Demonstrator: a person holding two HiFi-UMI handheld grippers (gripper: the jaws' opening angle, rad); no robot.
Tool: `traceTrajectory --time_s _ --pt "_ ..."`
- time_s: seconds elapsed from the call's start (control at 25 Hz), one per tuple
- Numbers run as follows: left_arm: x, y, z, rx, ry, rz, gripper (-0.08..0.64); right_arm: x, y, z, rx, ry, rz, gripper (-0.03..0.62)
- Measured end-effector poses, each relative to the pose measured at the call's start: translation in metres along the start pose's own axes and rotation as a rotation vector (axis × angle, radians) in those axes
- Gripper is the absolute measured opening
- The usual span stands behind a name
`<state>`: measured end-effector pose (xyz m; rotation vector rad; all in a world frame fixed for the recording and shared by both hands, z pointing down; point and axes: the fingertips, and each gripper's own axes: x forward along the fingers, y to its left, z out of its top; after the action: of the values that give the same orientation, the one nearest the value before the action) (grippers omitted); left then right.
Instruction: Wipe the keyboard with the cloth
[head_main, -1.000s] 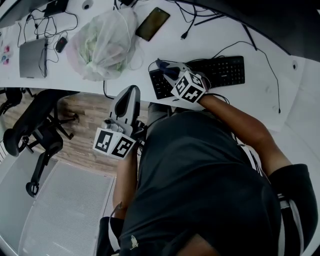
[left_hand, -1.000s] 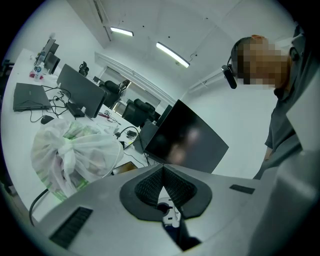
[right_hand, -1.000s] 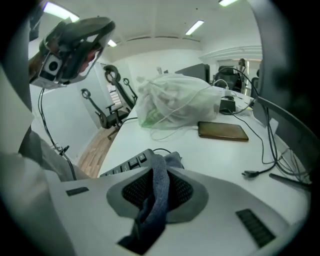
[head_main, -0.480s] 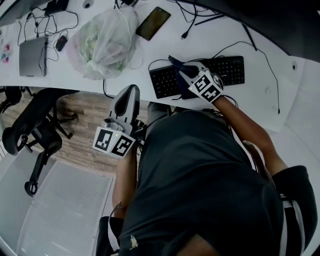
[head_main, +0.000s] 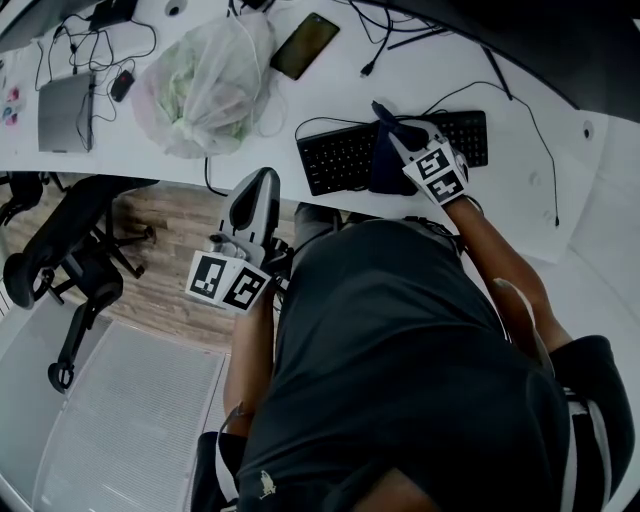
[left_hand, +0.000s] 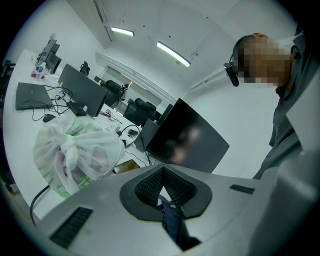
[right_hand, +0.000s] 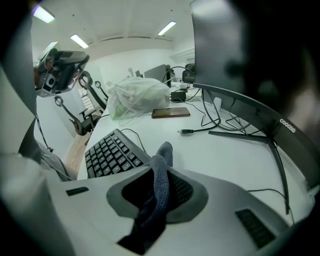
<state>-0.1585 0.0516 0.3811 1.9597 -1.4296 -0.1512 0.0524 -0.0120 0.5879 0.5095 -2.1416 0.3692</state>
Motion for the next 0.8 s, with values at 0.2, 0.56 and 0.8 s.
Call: traceTrajectory --time_s 0.2,0.56,0.8 --pt "0.002 0.001 -0.003 -0.007 0.003 -0.001 0.005 0.008 0.003 -0.001 -0.015 0.020 -0.024 0.064" --pt "0.005 0.002 -0.007 -0.016 0.007 -0.002 0.005 0.027 0.044 0.028 -0.127 0.013 0.016 0.064" --pt "0.008 0.007 -0.010 -0.034 0.009 0.001 0.005 0.046 0.109 0.056 -0.244 -0.017 0.163 0.064"
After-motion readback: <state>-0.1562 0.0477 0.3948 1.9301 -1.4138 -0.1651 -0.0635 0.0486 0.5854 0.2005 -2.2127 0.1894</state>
